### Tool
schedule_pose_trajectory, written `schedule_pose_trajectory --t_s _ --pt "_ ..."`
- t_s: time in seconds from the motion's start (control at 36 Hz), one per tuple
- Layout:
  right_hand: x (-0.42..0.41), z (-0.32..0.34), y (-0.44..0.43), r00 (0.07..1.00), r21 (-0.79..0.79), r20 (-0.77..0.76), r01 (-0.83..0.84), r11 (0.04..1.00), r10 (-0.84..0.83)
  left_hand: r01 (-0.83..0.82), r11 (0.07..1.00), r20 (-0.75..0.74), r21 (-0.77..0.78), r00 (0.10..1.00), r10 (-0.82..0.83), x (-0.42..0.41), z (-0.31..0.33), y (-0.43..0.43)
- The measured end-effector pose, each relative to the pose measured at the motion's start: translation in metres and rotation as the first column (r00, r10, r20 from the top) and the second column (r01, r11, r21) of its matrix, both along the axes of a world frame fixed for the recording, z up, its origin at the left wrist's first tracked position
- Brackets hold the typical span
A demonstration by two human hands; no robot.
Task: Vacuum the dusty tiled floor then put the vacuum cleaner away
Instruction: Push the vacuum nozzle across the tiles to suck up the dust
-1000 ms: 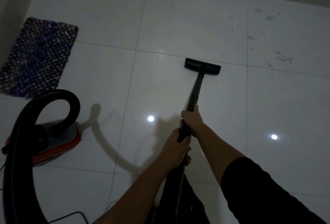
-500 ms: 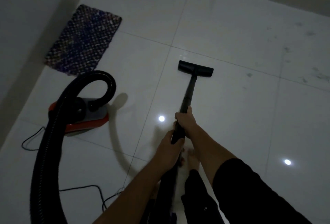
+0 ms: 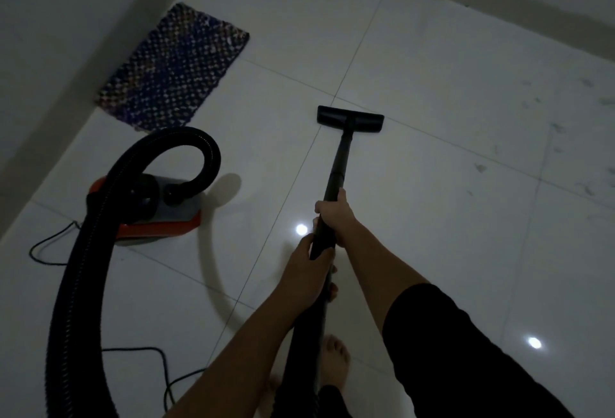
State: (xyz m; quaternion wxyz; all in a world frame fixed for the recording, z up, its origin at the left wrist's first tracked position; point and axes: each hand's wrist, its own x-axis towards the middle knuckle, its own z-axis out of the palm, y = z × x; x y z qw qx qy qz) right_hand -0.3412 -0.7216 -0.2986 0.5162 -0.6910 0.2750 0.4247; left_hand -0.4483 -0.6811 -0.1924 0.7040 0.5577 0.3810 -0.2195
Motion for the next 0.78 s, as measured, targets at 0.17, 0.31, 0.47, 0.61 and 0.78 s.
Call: schedule_pose_trajectory --t_s 0.17,0.31,0.47,0.61,0.78 --pt "0.011 0.0 -0.026 0.995 0.012 -0.018 0.099 0.995 -0.099 0.061 0.998 -0.006 -0.016 0.998 -0.061 0.014 -0.001 -0.016" --pt "0.01 -0.003 -0.054 0.986 0.0 -0.014 0.165 0.986 -0.165 0.12 0.992 -0.013 -0.034 0.993 -0.12 0.017 0.0 -0.036" --pt "0.004 -0.006 -0.081 0.971 -0.011 -0.013 0.238 0.971 -0.238 0.205 0.978 -0.003 -0.042 0.979 -0.205 0.017 0.001 -0.053" --pt "-0.008 -0.006 -0.089 0.955 -0.026 -0.013 0.296 0.955 -0.296 0.312 0.95 0.002 -0.035 0.95 -0.312 0.013 0.006 -0.053" --pt "-0.035 0.001 -0.089 0.928 -0.017 -0.032 0.371 0.928 -0.372 0.435 0.9 -0.003 -0.024 0.9 -0.435 -0.005 0.012 -0.042"
